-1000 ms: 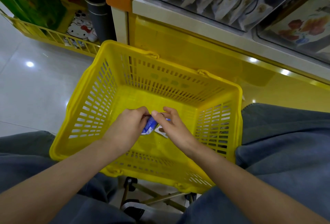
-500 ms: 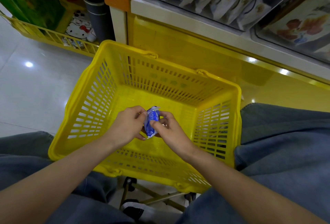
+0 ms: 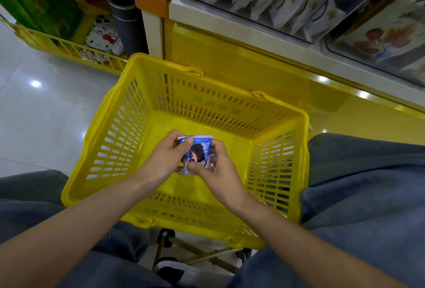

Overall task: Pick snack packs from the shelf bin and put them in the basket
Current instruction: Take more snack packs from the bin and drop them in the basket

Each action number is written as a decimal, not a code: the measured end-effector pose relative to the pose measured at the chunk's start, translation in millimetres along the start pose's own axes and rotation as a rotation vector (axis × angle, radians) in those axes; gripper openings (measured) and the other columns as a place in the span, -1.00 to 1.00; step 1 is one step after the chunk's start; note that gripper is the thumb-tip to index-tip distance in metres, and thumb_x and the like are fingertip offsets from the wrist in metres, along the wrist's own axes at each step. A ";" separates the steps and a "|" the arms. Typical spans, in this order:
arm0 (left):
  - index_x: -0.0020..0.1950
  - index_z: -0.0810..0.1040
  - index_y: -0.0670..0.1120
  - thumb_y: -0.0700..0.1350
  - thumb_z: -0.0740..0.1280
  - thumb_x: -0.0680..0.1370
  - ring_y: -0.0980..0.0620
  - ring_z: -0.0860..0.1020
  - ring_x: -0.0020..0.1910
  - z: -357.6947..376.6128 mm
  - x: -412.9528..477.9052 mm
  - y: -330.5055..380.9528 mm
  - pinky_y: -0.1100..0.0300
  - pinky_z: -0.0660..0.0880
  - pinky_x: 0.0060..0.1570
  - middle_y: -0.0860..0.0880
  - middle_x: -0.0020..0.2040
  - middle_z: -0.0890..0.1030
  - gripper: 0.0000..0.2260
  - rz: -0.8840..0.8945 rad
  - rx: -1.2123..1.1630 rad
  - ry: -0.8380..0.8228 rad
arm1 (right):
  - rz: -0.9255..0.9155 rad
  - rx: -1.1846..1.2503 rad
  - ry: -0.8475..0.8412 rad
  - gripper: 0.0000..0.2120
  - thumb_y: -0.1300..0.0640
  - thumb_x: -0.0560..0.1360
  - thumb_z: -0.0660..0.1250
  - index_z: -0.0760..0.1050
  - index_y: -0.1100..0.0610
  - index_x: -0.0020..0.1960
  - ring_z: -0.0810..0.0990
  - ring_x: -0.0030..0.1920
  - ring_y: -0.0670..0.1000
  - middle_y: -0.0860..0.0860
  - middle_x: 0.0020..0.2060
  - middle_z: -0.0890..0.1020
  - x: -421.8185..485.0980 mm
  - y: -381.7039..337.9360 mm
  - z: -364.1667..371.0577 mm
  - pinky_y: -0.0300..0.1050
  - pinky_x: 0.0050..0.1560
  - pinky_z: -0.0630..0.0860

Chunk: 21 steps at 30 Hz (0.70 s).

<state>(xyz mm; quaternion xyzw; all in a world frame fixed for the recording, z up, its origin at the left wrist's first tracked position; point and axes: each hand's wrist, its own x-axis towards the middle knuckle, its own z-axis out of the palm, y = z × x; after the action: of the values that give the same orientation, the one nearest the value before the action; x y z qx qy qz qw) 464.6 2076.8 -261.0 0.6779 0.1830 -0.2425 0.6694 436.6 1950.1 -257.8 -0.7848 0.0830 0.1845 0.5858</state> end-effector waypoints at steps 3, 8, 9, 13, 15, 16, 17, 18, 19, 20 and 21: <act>-0.25 0.38 -0.06 -0.12 0.20 0.59 0.08 0.55 -0.38 -2.7 -1.1 6.7 0.25 0.50 -0.48 0.00 -0.34 0.58 -0.79 -0.025 -0.113 -0.014 | -0.021 0.006 0.046 -0.63 0.27 0.40 0.43 0.37 -0.04 0.05 0.58 -0.03 0.01 -0.02 -0.03 0.57 1.2 -4.8 -3.0 -0.14 -0.06 0.52; -0.24 0.43 -0.06 -0.15 0.20 0.59 0.07 0.56 -0.38 -1.3 -0.1 21.8 0.26 0.52 -0.44 0.05 -0.39 0.59 -0.80 0.004 -0.192 0.017 | -0.070 -0.046 0.048 -0.67 0.23 0.41 0.43 0.43 0.00 0.09 0.56 -0.09 -0.07 -0.09 -0.05 0.59 5.8 -16.3 -13.2 -0.22 -0.12 0.53; -0.24 0.43 -0.07 -0.15 0.20 0.60 0.09 0.56 -0.40 -0.8 -0.2 26.3 0.29 0.51 -0.46 0.02 -0.37 0.58 -0.80 0.039 -0.190 0.023 | -0.068 -0.032 0.039 -0.72 0.23 0.44 0.40 0.44 0.01 0.09 0.57 -0.08 -0.04 -0.08 -0.05 0.59 6.9 -19.5 -15.7 -0.14 -0.09 0.54; -0.10 0.46 -0.10 -0.14 0.23 0.57 0.17 0.57 -0.38 4.6 -2.3 48.2 0.31 0.49 -0.37 -0.02 -0.24 0.59 -0.92 0.160 -0.162 -0.042 | -0.115 0.085 0.058 -0.84 0.28 0.51 0.30 0.49 0.05 0.01 0.58 -0.10 -0.06 -0.06 -0.11 0.63 11.1 -39.9 -29.8 -0.27 -0.08 0.53; 0.04 0.47 -0.14 -0.21 0.29 0.53 0.15 0.57 -0.25 8.1 -4.9 62.6 0.35 0.48 -0.26 -0.04 -0.11 0.61 -0.90 0.225 -0.144 -0.074 | -0.143 0.109 0.083 -0.84 0.29 0.50 0.30 0.50 0.08 0.03 0.59 -0.12 -0.12 -0.03 -0.10 0.63 13.2 -54.7 -38.7 -0.32 -0.08 0.51; 0.09 0.46 -0.17 -0.26 0.30 0.52 0.12 0.56 -0.18 9.4 -6.3 70.8 0.37 0.49 -0.22 -0.06 -0.06 0.60 -0.84 0.274 -0.120 -0.081 | -0.161 0.106 0.084 -0.84 0.29 0.51 0.29 0.50 0.11 0.05 0.59 -0.13 -0.15 -0.02 -0.08 0.63 14.0 -63.0 -43.2 -0.34 -0.09 0.51; 0.11 0.46 -0.20 -0.30 0.31 0.51 0.08 0.56 -0.13 10.1 -7.6 79.5 0.36 0.49 -0.16 -0.09 -0.03 0.60 -0.81 0.334 -0.086 -0.078 | -0.184 0.093 0.077 -0.84 0.29 0.51 0.29 0.50 0.14 0.07 0.59 -0.14 -0.19 0.00 -0.07 0.63 14.7 -71.8 -47.4 -0.35 -0.10 0.50; 0.12 0.46 -0.21 -0.31 0.31 0.50 0.04 0.56 -0.09 10.1 -9.4 89.0 0.31 0.50 -0.09 -0.11 -0.01 0.59 -0.80 0.394 -0.051 -0.073 | -0.209 0.073 0.069 -0.83 0.28 0.51 0.28 0.49 0.16 0.09 0.59 -0.14 -0.21 0.01 -0.06 0.63 16.0 -81.2 -51.9 -0.36 -0.10 0.49; 0.12 0.46 -0.21 -0.31 0.31 0.50 -0.01 0.57 -0.06 9.9 -11.4 98.6 0.22 0.51 -0.02 -0.13 0.01 0.60 -0.80 0.447 -0.020 -0.069 | -0.235 0.055 0.062 -0.83 0.27 0.51 0.28 0.49 0.18 0.10 0.59 -0.14 -0.22 0.03 -0.05 0.63 17.1 -91.9 -56.1 -0.37 -0.11 0.49; 0.14 0.46 -0.20 -0.29 0.31 0.51 -0.08 0.57 -0.03 9.9 -13.1 108.7 0.10 0.51 0.04 -0.15 0.03 0.60 -0.79 0.491 0.006 -0.057 | -0.263 0.045 0.063 -0.83 0.27 0.51 0.29 0.49 0.18 0.09 0.59 -0.14 -0.22 0.03 -0.04 0.63 18.2 -103.9 -60.4 -0.37 -0.11 0.50; 0.15 0.47 -0.19 -0.26 0.31 0.51 -0.13 0.58 0.00 9.6 -13.8 118.2 0.00 0.51 0.09 -0.16 0.05 0.61 -0.78 0.536 0.033 -0.035 | -0.295 0.043 0.070 -0.84 0.27 0.50 0.29 0.50 0.16 0.07 0.59 -0.15 -0.22 0.02 -0.06 0.63 19.2 -116.9 -64.0 -0.37 -0.11 0.50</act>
<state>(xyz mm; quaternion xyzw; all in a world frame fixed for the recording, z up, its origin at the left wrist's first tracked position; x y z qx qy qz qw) 520.2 2064.0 -156.2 0.7087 -0.0189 -0.0713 0.7016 507.0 1925.9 -145.7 -0.7818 -0.0089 0.0673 0.6198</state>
